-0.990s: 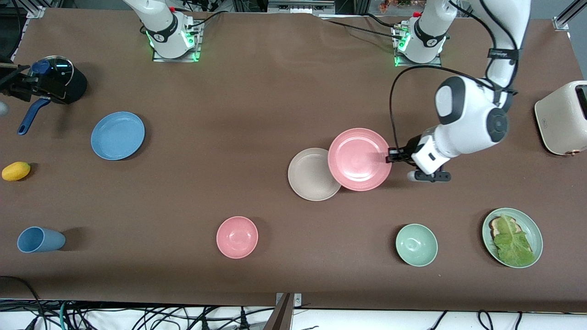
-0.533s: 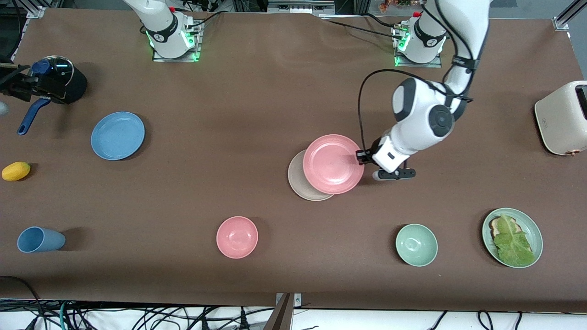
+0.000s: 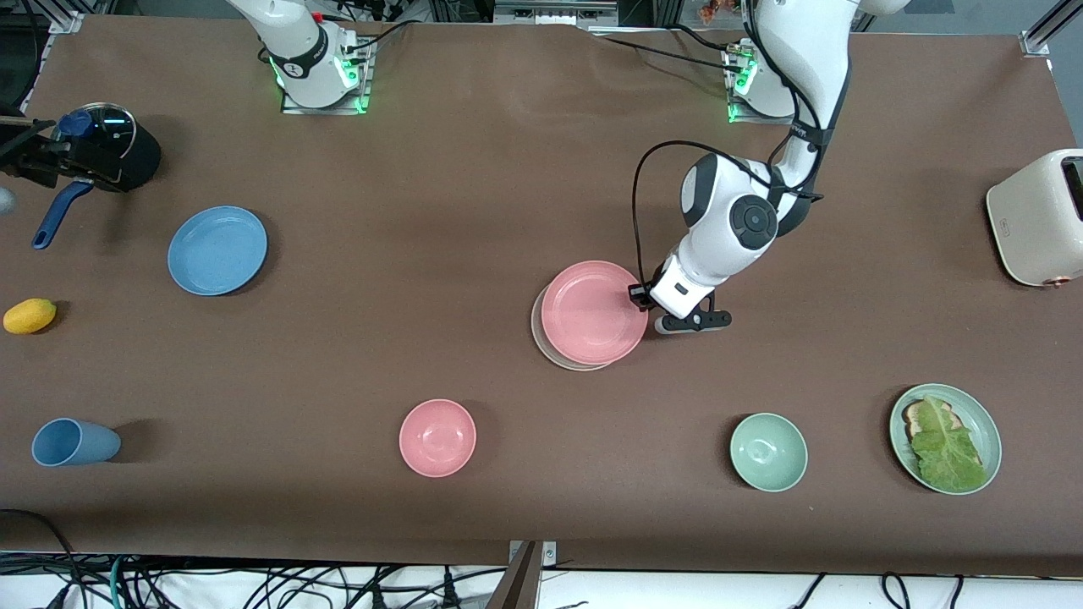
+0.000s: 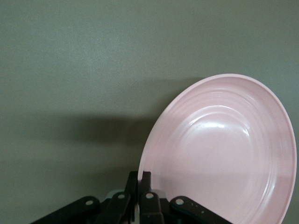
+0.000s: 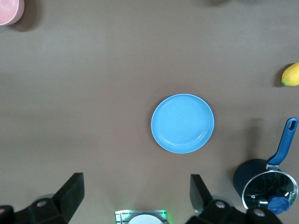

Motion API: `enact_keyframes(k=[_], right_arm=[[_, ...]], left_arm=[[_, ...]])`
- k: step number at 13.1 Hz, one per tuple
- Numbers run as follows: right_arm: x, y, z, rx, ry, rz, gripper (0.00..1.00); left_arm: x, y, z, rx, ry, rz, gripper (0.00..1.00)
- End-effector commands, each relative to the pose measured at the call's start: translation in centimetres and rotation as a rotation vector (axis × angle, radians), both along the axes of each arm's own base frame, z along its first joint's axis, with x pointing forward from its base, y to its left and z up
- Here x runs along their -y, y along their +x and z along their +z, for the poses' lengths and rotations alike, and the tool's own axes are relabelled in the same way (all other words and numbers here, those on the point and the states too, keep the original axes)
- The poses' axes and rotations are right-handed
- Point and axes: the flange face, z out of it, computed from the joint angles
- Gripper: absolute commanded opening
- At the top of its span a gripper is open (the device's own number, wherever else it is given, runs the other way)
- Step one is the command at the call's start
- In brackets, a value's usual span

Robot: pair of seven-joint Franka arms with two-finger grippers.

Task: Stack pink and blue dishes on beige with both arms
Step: 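Open the left gripper to release the pink plate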

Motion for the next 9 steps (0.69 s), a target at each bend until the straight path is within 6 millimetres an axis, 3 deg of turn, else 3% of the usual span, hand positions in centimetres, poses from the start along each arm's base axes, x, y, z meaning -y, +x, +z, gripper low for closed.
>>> enact_keyframes(k=[1,9], right_arm=[[0.1,-0.5,0.6,0.003,0.013,-0.004,1.00],[0.3,-0.5,0.5,0.001,0.014,-0.004,1.00]], left_arm=[[1.7,0.8,0.0,0.033,0.011,0.031,0.00],[2.3,1.3,-1.3,0.049,0.025,0.034,0.00]])
